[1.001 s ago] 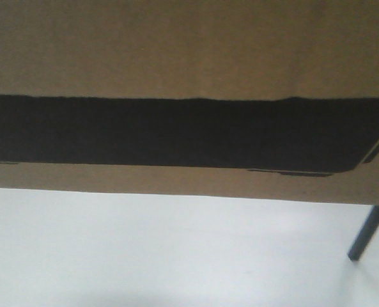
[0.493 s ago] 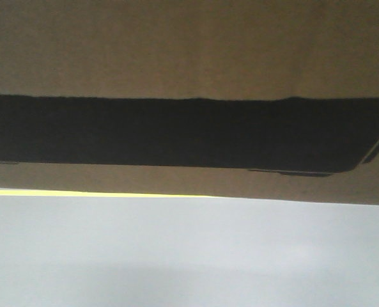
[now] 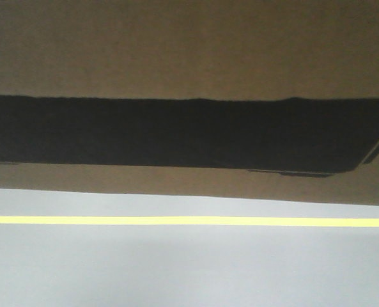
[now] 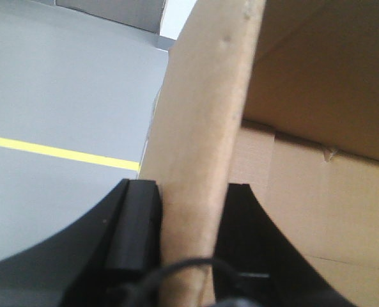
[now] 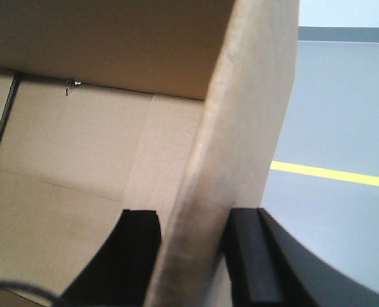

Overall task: Grab box from left shelf to table start
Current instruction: 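Hold the box with both grippers while driving across the floor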

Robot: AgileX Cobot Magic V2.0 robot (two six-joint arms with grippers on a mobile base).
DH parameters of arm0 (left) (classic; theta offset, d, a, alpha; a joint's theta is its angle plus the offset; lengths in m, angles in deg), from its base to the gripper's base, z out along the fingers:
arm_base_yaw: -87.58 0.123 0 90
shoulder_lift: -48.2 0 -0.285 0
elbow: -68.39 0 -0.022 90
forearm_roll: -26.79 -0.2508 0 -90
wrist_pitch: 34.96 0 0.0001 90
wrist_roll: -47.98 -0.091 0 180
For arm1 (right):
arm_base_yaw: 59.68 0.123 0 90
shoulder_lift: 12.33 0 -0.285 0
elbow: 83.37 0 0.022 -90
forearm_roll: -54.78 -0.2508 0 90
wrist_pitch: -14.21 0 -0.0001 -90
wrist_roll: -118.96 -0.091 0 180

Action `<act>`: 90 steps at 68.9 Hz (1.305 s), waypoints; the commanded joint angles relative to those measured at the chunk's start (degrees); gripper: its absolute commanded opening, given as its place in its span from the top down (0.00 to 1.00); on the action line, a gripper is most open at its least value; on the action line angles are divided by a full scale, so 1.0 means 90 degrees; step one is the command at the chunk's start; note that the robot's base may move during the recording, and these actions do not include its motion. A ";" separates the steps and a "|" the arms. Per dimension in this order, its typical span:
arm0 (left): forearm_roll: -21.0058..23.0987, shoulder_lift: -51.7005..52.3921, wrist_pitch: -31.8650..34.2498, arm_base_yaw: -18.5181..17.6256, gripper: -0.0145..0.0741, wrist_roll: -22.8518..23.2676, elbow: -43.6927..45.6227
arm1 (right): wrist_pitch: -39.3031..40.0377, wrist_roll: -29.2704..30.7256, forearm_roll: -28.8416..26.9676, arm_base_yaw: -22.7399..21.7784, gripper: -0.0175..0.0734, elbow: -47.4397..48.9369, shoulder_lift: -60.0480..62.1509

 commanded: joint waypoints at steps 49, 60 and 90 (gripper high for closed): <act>0.0672 0.0085 0.0685 -0.0177 0.95 -0.0620 0.0231 | 0.1148 0.0230 0.0157 -0.0009 0.75 0.0210 -0.0069; 0.0672 0.0085 0.0685 -0.0177 0.95 -0.0620 0.0231 | 0.1148 0.0230 0.0157 -0.0009 0.75 0.0210 -0.0069; 0.0672 0.0085 0.0685 -0.0177 0.95 -0.0620 0.0231 | 0.1148 0.0230 0.0157 -0.0009 0.75 0.0210 -0.0069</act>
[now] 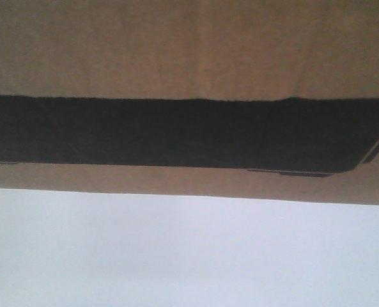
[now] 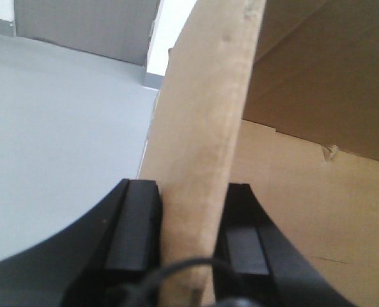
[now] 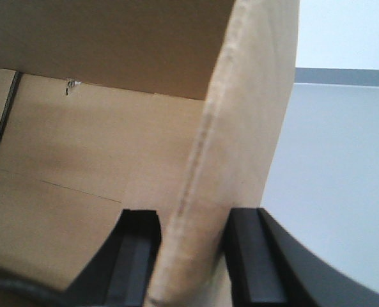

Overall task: Grab box from left shelf to table start
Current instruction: 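Hold the box with both grippers while driving across the floor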

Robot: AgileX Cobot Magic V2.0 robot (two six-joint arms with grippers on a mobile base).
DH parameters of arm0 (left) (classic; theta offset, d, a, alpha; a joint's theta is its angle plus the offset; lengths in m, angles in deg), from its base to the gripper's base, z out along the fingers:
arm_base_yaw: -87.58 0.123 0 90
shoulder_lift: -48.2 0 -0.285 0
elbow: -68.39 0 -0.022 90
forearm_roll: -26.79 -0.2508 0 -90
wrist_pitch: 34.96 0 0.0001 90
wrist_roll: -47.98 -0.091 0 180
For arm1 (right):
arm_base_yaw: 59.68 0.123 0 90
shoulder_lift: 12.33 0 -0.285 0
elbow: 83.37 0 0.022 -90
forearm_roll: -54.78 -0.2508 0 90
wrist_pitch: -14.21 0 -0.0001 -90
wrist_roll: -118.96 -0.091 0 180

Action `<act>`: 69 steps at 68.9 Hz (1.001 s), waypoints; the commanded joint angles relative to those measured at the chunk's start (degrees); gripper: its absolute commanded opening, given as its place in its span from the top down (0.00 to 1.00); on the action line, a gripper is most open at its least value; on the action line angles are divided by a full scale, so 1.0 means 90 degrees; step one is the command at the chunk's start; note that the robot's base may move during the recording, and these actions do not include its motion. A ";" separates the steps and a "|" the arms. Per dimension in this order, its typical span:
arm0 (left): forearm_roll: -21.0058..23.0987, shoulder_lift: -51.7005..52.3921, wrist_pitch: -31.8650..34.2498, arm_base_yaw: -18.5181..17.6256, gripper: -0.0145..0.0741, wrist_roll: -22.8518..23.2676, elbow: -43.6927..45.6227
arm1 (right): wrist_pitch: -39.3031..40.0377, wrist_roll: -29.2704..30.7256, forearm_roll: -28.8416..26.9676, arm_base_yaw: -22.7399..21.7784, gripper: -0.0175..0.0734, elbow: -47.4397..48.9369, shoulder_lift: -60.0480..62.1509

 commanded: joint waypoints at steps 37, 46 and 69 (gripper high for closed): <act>0.0672 0.0085 0.0685 -0.0177 0.95 -0.0620 0.0231 | 0.1148 0.0230 0.0157 -0.0009 0.75 0.0210 -0.0069; 0.0672 0.0085 0.0685 -0.0177 0.95 -0.0620 0.0231 | 0.1148 0.0230 0.0157 -0.0009 0.75 0.0210 -0.0069; 0.0672 0.0085 0.0685 -0.0177 0.95 -0.0620 0.0231 | 0.1148 0.0230 0.0157 -0.0009 0.75 0.0210 -0.0069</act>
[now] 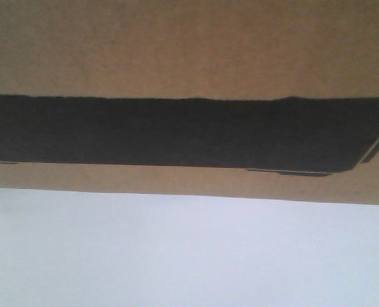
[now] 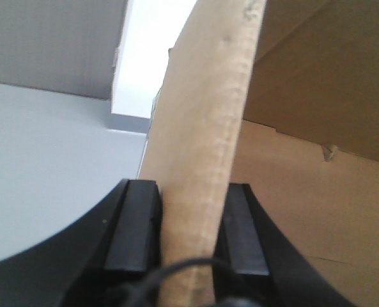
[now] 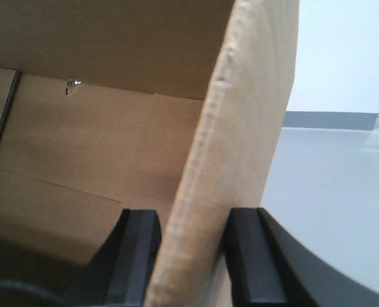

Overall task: Grab box from left shelf to table start
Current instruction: 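Hold the box with both grippers while driving across the floor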

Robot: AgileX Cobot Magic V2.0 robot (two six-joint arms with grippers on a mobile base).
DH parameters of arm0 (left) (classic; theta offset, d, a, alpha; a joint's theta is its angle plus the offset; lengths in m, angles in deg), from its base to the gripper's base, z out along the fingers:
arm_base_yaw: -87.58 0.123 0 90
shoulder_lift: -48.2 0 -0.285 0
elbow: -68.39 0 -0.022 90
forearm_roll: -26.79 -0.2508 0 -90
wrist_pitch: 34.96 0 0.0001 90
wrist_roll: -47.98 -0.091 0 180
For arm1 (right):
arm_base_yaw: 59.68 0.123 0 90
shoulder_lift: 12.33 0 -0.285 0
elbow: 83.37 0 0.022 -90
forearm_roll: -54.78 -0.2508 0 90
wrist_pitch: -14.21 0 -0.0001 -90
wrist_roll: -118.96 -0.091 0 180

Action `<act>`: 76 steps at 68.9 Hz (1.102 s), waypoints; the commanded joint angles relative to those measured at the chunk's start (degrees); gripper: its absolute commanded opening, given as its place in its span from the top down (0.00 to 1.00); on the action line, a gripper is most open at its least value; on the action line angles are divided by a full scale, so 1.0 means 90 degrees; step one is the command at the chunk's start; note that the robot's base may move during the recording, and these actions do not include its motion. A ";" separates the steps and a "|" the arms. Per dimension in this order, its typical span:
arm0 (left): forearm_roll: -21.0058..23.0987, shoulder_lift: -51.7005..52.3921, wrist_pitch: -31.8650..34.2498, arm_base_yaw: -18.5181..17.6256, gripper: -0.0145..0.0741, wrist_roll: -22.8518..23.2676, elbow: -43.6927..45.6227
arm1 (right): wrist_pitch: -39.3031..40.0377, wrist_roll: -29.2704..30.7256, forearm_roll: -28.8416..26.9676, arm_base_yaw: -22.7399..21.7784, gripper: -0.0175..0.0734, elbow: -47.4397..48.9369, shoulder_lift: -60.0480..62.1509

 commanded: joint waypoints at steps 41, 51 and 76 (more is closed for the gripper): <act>0.0672 0.0085 0.0685 -0.0177 0.95 -0.0620 0.0231 | 0.1151 0.0230 0.0157 -0.0009 0.75 0.0210 -0.0071; 0.0672 0.0085 0.0685 -0.0177 0.95 -0.0620 0.0231 | 0.1144 0.0230 0.0157 -0.0009 0.75 0.0210 -0.0071; 0.0672 0.0085 0.0685 -0.0177 0.95 -0.0620 0.0231 | 0.1145 0.0230 0.0157 -0.0009 0.75 0.0210 -0.0071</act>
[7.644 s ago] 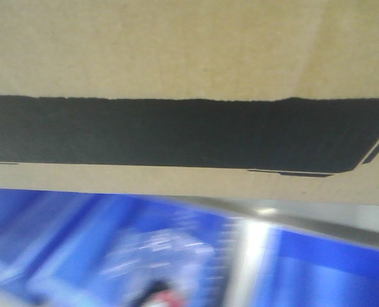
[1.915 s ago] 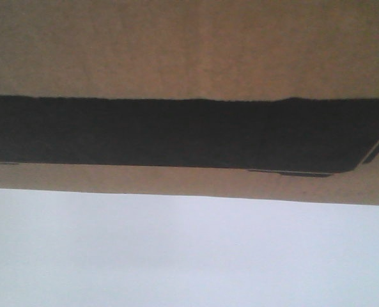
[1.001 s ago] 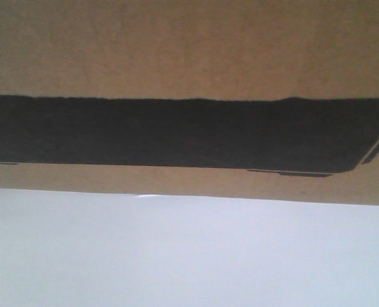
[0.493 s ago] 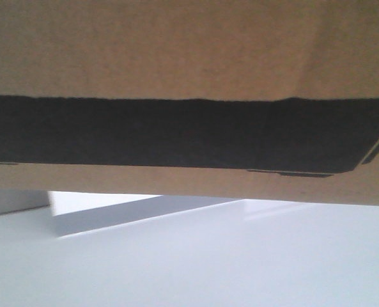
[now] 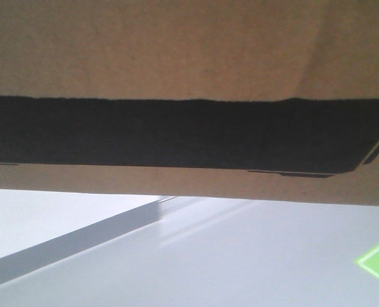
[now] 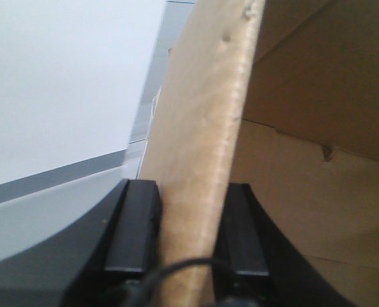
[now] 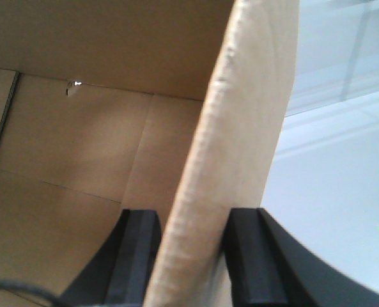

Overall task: Grab box from left shelf to table start
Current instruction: 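Hold the box with both grippers while driving across the floor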

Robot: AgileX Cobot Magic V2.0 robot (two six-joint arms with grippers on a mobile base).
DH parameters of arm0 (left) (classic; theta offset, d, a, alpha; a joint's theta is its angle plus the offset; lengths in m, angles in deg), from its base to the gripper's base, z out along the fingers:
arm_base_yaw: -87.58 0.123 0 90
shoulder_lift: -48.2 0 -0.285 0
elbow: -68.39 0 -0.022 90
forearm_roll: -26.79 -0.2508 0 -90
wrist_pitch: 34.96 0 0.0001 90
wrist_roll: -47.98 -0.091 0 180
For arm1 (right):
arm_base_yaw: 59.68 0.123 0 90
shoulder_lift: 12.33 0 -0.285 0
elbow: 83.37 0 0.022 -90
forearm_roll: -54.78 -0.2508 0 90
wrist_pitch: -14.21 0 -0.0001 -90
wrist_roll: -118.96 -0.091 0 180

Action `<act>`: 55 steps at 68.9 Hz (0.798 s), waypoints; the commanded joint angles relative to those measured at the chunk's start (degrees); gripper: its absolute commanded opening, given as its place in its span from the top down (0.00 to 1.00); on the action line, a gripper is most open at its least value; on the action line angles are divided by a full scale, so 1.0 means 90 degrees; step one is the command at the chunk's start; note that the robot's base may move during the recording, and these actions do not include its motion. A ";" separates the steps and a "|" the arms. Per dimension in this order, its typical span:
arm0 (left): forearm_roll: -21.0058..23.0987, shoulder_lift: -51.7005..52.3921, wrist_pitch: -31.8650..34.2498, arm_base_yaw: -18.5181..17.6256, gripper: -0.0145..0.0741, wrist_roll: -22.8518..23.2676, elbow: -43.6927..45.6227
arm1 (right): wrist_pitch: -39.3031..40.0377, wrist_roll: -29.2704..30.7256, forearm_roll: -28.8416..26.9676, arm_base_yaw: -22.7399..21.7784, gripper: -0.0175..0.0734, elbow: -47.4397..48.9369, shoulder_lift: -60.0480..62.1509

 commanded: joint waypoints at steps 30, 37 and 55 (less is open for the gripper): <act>0.0672 0.0074 0.0685 -0.0177 0.95 -0.0620 0.0220 | 0.1145 0.0230 0.0157 -0.0009 0.75 0.0210 -0.0071; 0.0672 0.0074 0.0685 -0.0177 0.95 -0.0620 0.0220 | 0.1145 0.0230 0.0157 -0.0009 0.75 0.0210 -0.0071; 0.0672 0.0074 0.0685 -0.0177 0.95 -0.0620 0.0220 | 0.1145 0.0230 0.0157 -0.0009 0.75 0.0210 -0.0071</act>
